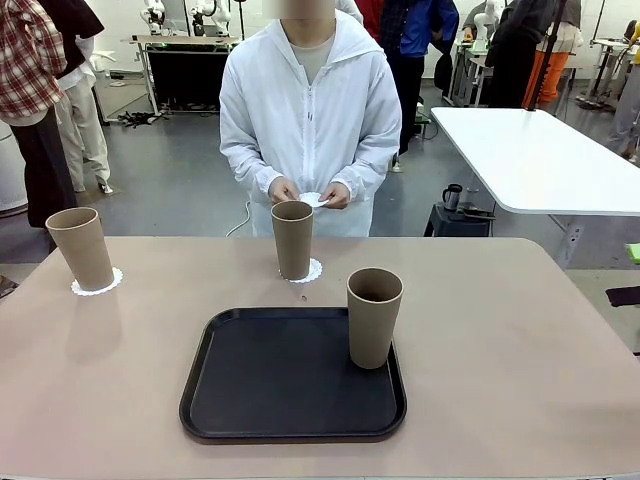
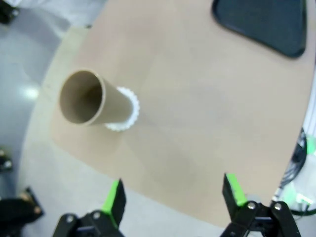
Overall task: Place coasters on the table and set cups on them.
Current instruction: Take one Reusable plastic cup from the Flat Tray and place it on a coaster set by the human.
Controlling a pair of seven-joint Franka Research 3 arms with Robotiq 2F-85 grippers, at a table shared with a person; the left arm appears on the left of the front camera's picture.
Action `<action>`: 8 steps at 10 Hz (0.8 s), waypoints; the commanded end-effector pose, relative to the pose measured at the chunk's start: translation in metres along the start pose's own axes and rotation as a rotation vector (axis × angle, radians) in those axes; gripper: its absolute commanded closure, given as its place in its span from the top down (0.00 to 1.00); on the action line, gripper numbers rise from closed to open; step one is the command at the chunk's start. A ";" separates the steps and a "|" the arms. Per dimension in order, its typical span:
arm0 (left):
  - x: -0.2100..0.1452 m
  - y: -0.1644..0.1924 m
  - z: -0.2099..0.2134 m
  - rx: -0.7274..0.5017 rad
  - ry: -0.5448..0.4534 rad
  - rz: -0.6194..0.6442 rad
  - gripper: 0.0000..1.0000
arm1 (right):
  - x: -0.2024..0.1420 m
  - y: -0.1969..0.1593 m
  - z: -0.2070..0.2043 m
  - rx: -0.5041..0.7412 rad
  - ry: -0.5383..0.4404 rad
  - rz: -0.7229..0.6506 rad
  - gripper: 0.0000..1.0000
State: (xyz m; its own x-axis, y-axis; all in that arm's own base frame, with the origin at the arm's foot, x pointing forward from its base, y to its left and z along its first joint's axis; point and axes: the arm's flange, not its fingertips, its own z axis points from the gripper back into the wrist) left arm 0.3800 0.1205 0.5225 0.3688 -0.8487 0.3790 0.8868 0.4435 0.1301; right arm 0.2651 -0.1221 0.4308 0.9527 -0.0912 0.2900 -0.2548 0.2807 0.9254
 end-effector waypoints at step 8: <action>0.009 -0.011 -0.009 -0.027 0.046 0.249 1.00 | 0.001 0.000 0.001 0.014 -0.004 0.016 1.00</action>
State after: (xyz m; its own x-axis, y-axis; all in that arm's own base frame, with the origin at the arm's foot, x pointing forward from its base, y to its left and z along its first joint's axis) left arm 0.3806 0.1177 0.5189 0.4347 -0.8130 0.3874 0.8602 0.5022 0.0888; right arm 0.2651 -0.1221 0.4308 0.9527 -0.0912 0.2900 -0.2548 0.2807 0.9254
